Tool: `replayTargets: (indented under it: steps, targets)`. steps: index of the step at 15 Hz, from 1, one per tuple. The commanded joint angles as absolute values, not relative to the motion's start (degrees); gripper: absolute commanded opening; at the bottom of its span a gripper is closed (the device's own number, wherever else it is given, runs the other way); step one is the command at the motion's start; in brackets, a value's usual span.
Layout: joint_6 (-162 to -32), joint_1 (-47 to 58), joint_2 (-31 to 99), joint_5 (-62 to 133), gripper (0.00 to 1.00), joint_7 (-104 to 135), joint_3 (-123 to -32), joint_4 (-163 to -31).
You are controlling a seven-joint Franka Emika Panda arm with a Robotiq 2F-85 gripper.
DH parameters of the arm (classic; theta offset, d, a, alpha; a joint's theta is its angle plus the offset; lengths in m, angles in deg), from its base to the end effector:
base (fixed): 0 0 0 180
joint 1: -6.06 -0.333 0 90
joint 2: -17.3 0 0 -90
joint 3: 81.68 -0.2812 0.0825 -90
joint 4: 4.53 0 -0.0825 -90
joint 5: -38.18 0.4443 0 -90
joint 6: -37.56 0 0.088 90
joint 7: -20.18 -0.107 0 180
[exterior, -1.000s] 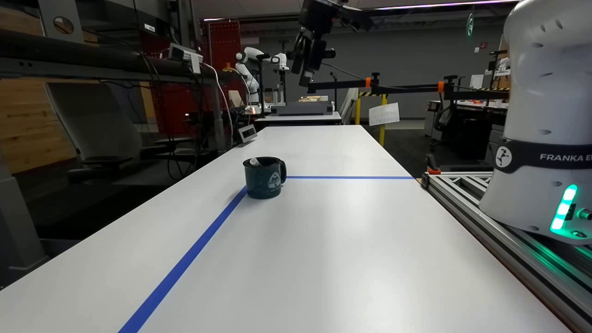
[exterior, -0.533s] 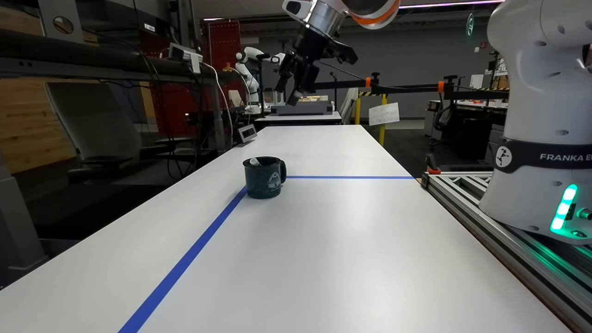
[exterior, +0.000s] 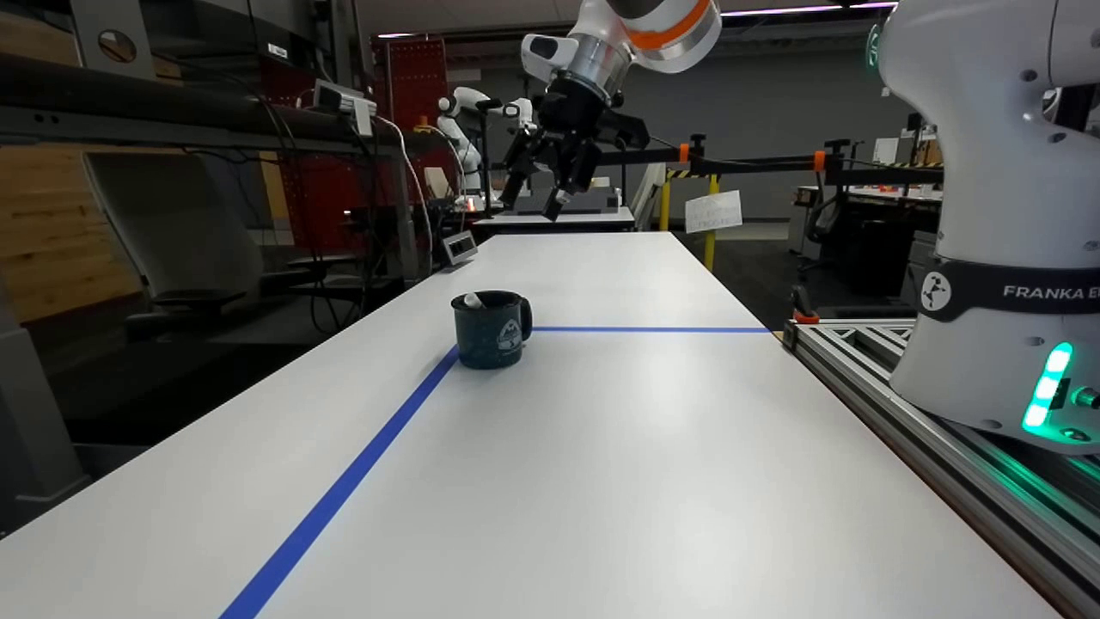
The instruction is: Pick up the marker from the cup and put it on the table
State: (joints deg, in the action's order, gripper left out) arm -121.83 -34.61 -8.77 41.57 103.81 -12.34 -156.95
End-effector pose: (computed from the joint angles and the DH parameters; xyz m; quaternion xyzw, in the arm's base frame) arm 0.4480 -0.1857 0.2508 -0.8734 -0.4113 -0.2604 0.0147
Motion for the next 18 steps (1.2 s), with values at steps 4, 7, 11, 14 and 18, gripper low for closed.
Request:
replayTargets:
  steps: [4, 7, 11, 14, 18]
  targets:
    - [-114.0, -48.0, -8.2, 43.2, 1.00, 112.6, 4.3, -148.6]
    - [-120.0, -52.3, -6.1, 42.0, 1.00, 108.5, 7.3, -148.3]
    - [-121.9, -59.3, -4.8, 39.1, 1.00, 105.2, 12.0, -148.1]
    - [-121.0, -66.4, -4.8, 39.7, 1.00, 106.8, 18.2, -147.2]
    - [-121.9, -73.4, -8.6, 32.3, 1.00, 104.3, 26.5, -145.7]
